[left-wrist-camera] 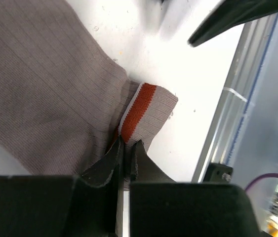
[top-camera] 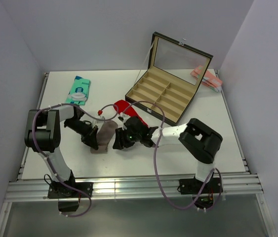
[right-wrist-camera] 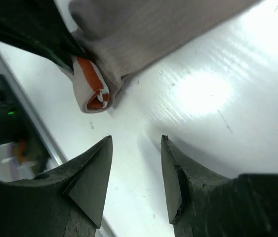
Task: Roll the socks
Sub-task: Roll the sock at the center of the board.
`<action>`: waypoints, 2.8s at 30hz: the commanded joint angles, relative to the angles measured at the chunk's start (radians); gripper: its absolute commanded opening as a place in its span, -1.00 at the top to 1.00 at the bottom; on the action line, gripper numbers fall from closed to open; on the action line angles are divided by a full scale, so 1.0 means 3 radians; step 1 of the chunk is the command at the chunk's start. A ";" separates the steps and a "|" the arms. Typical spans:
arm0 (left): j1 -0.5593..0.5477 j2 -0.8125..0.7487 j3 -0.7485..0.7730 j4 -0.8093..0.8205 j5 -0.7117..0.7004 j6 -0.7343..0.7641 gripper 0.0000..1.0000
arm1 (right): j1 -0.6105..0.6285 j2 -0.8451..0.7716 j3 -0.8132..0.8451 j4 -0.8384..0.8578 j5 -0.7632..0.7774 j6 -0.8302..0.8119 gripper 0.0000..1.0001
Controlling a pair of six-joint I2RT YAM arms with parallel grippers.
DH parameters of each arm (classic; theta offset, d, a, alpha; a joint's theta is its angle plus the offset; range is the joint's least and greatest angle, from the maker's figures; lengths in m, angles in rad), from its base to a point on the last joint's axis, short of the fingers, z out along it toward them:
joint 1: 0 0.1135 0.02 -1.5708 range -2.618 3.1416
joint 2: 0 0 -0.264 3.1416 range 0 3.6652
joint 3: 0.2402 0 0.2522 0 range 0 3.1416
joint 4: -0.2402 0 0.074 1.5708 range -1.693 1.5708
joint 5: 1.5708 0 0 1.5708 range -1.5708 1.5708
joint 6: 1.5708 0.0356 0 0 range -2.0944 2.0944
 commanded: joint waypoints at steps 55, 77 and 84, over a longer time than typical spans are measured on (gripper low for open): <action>-0.0177 0.0331 0.0683 0.0090 -0.0468 -0.0615 0.50 | 0.1481 0.0526 0.0999 -0.0798 0.2101 -0.2582 0.67; 0.0084 -0.0834 0.0234 0.1607 -0.1004 -0.1812 0.53 | 0.0985 0.0724 0.1453 -0.1811 0.0360 -0.1882 0.75; 0.0130 -0.1217 -0.0094 0.1950 -0.1132 -0.1801 0.49 | 0.0566 0.1077 0.1928 -0.2327 -0.0572 -0.1774 0.70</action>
